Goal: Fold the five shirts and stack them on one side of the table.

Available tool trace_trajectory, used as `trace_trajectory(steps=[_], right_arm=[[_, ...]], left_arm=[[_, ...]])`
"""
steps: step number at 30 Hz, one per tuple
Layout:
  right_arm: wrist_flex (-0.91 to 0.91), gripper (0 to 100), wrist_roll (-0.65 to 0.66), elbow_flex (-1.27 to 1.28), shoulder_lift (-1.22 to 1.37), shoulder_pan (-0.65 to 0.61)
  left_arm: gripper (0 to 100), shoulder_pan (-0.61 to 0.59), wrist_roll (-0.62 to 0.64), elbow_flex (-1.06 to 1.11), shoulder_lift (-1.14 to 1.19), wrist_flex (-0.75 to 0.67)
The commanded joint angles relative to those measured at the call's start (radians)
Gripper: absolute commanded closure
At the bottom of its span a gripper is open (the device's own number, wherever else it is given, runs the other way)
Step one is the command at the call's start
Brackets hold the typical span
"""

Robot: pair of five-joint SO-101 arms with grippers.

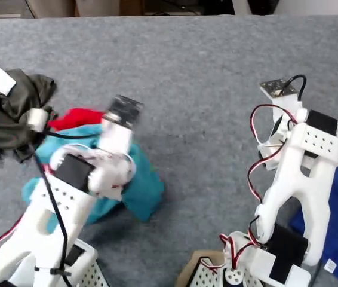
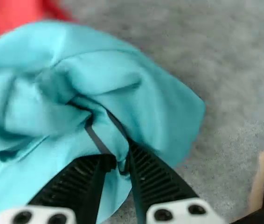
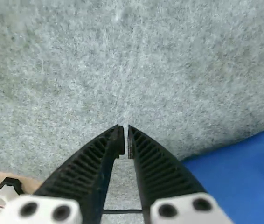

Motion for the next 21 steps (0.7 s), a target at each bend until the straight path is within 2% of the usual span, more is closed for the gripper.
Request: trace_trajectory(steps=[1,4,7,9,12,16,21], right_arm=[[-0.021,97.0,-0.003,0.013,-0.054,-0.010],[-0.021,97.0,-0.003,0.015,-0.054,-0.013],[-0.021,97.0,-0.003,0.015,-0.054,-0.013],[-0.021,97.0,-0.003,0.016,-0.054,-0.013],[-0.021,97.0,-0.003,0.019,-0.054,-0.013],[-0.021,97.0,-0.003,0.019,-0.054,-0.015],[-0.021,97.0,-0.003,0.019,-0.054,-0.015]], left_arm=[[94,0.034,0.017,-0.005,-0.025,0.014],[82,-0.026,0.120,-0.011,-0.035,0.029],[73,-0.192,0.212,-0.083,-0.035,0.031],[71,-0.330,0.229,-0.147,-0.025,0.000],[72,-0.491,0.239,-0.176,-0.024,-0.158],[73,-0.512,0.310,-0.120,0.030,-0.344],[73,-0.477,0.344,-0.094,0.275,-0.433]])
